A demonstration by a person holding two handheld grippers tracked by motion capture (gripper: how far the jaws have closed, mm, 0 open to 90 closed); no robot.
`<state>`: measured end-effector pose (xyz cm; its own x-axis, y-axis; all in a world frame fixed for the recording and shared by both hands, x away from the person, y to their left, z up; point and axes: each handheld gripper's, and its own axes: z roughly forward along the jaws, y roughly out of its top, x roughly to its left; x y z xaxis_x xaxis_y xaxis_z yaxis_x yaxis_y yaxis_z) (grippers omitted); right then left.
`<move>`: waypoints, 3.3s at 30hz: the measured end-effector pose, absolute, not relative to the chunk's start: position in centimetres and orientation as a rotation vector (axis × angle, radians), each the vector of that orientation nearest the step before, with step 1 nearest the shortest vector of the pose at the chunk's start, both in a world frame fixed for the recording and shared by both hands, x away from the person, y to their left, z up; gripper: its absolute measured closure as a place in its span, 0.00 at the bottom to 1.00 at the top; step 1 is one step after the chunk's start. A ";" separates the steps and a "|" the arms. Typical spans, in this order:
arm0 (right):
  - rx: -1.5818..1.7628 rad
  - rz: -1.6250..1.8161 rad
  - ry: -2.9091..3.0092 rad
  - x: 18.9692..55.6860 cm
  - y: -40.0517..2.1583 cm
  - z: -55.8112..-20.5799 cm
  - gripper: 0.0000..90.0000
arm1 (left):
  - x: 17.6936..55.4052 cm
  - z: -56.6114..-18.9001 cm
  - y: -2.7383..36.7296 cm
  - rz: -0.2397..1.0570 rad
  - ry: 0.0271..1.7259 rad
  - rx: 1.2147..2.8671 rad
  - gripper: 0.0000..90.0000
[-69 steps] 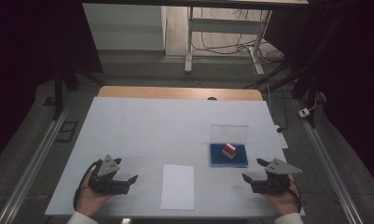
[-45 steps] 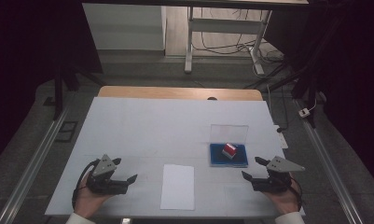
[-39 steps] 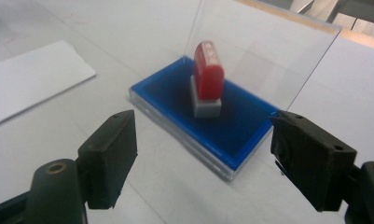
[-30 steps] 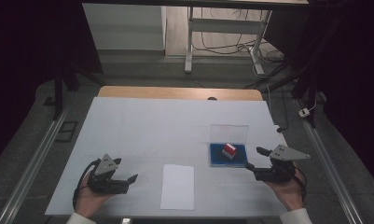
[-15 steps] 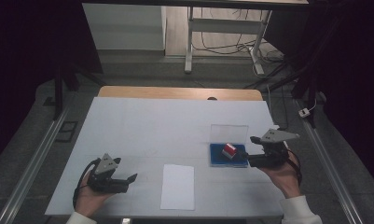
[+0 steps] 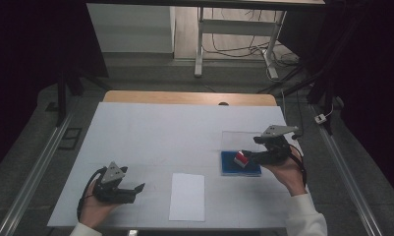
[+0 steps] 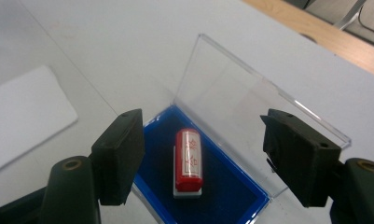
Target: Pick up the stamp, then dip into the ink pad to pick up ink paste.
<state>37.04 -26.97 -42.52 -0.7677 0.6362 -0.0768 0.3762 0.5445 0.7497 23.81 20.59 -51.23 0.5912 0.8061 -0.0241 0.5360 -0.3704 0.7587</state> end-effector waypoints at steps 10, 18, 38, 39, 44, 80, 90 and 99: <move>0.843 0.989 2.519 38.0 -26.1 -44.1 0.38 | 24.0 -51.4 20.5 0.460 1.055 2.077 0.16; 0.857 0.951 2.578 38.5 -25.8 -45.4 0.54 | 24.1 -51.5 20.5 0.463 1.067 2.068 0.16; 0.883 0.889 2.614 38.8 -25.3 -46.1 0.77 | 24.2 -51.5 20.7 0.473 1.077 2.064 0.16; 0.876 0.880 2.619 38.8 -25.3 -46.2 0.76 | 24.2 -51.5 20.7 0.474 1.078 2.066 0.16; 0.880 0.852 2.623 38.8 -25.1 -46.4 0.77 | 24.2 -51.4 20.7 0.474 1.081 2.062 0.16; 0.794 1.075 2.460 36.3 -25.5 -41.3 0.78 | 24.2 -51.4 20.6 0.494 1.081 2.082 0.16; 0.755 1.112 2.421 35.4 -25.6 -39.7 0.78 | 24.3 -51.4 20.7 0.485 1.088 2.084 0.16; 0.774 1.041 2.480 36.1 -24.8 -41.3 0.78 | 24.2 -51.5 20.7 0.483 1.093 2.084 0.16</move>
<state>36.13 -24.84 -41.27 -0.7931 0.6011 -0.0980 0.3511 0.5828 0.7329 24.19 20.69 -51.45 0.5701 0.8216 -0.0033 0.5508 -0.3793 0.7435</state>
